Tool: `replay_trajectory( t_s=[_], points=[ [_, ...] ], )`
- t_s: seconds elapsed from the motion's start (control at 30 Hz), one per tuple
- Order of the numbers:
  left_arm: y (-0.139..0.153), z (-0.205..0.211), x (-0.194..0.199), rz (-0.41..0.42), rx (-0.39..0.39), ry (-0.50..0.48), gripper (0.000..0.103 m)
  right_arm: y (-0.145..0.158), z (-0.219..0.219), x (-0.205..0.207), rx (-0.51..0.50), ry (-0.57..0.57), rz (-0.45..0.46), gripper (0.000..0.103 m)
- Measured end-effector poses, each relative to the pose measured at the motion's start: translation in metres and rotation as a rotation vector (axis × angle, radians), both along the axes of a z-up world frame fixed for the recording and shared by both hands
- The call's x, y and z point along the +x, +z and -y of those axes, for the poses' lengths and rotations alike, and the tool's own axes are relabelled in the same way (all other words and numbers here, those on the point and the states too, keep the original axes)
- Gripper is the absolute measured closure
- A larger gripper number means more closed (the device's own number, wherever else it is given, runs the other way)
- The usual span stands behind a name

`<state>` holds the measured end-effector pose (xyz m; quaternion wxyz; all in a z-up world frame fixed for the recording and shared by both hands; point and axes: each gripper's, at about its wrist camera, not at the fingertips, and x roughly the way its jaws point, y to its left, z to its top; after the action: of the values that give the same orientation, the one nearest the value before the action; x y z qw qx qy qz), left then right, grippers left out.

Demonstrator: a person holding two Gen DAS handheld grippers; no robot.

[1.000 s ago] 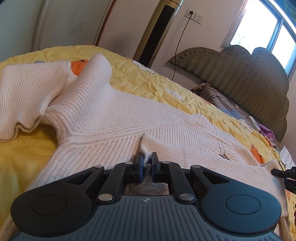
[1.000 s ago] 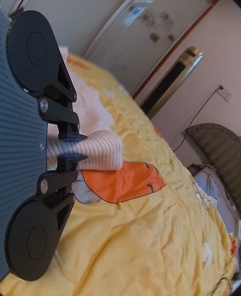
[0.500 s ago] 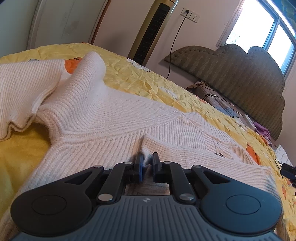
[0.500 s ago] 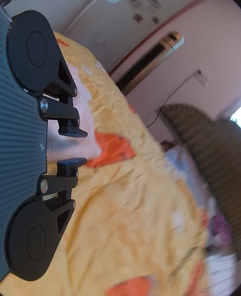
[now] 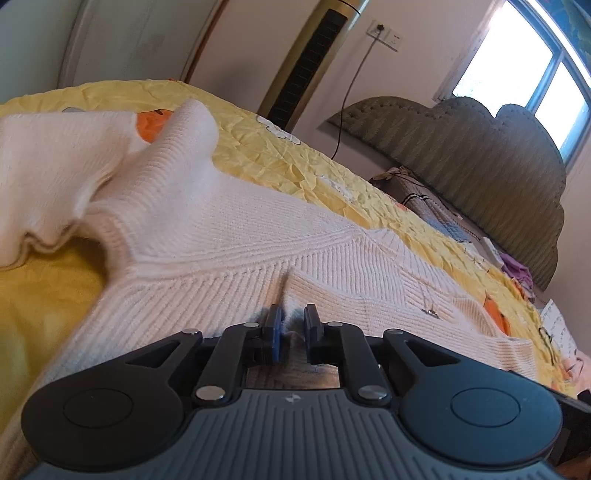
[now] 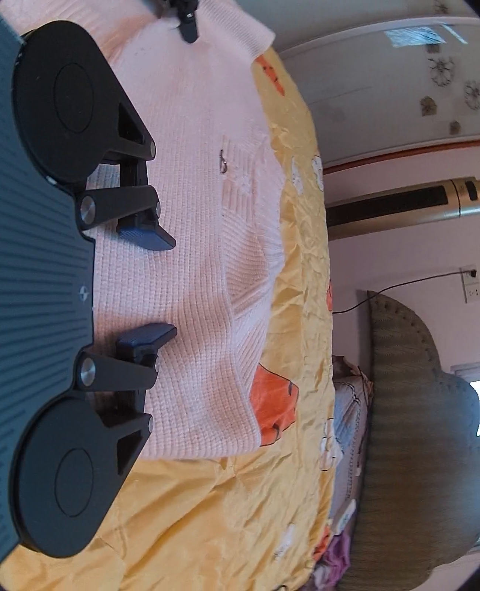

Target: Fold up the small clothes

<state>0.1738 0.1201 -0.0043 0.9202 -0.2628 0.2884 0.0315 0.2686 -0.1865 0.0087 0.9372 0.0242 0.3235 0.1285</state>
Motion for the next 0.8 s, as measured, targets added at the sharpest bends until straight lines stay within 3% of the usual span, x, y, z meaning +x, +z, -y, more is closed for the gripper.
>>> replay_trajectory(
  t_s=[0.1,0.17,0.23,0.3,0.37,0.47,0.53,0.6,0.67,0.73,0.8],
  points=[
    [0.007,-0.01,-0.041,0.056,-0.079,0.02,0.079,0.0,-0.002,-0.003,-0.01,-0.004,0.009,0.053],
    [0.013,-0.023,-0.071,0.106,-0.097,0.081,0.049,0.0,-0.001,-0.004,-0.003,-0.006,0.01,0.052],
    [0.023,-0.041,-0.091,0.141,-0.06,0.174,0.04,0.0,0.0,-0.004,-0.002,-0.005,0.011,0.052],
    [0.034,-0.063,-0.1,0.141,-0.001,0.262,0.04,0.0,-0.001,-0.003,-0.005,-0.004,0.012,0.051],
    [0.035,-0.085,-0.097,0.093,-0.025,0.303,0.04,0.0,-0.001,-0.003,-0.005,-0.002,0.012,0.05],
    [0.023,-0.12,-0.092,0.034,-0.217,0.381,0.04,0.0,-0.001,-0.003,-0.004,-0.002,0.012,0.049],
    [0.005,-0.142,-0.091,0.003,-0.427,0.426,0.04,0.0,-0.001,-0.003,-0.003,0.0,0.013,0.049],
    [-0.01,-0.156,-0.091,-0.02,-0.561,0.476,0.041,0.0,-0.002,-0.003,-0.002,0.0,0.012,0.049],
    [-0.013,-0.159,-0.091,-0.002,-0.572,0.483,0.042,0.0,-0.002,-0.003,-0.003,0.0,0.013,0.049],
    [-0.011,-0.16,-0.087,-0.004,-0.529,0.477,0.043,0.0,-0.002,-0.003,-0.003,0.0,0.013,0.049],
    [-0.011,-0.162,-0.079,-0.026,-0.484,0.493,0.069,0.0,-0.002,-0.003,-0.001,0.0,0.013,0.048]
  ],
)
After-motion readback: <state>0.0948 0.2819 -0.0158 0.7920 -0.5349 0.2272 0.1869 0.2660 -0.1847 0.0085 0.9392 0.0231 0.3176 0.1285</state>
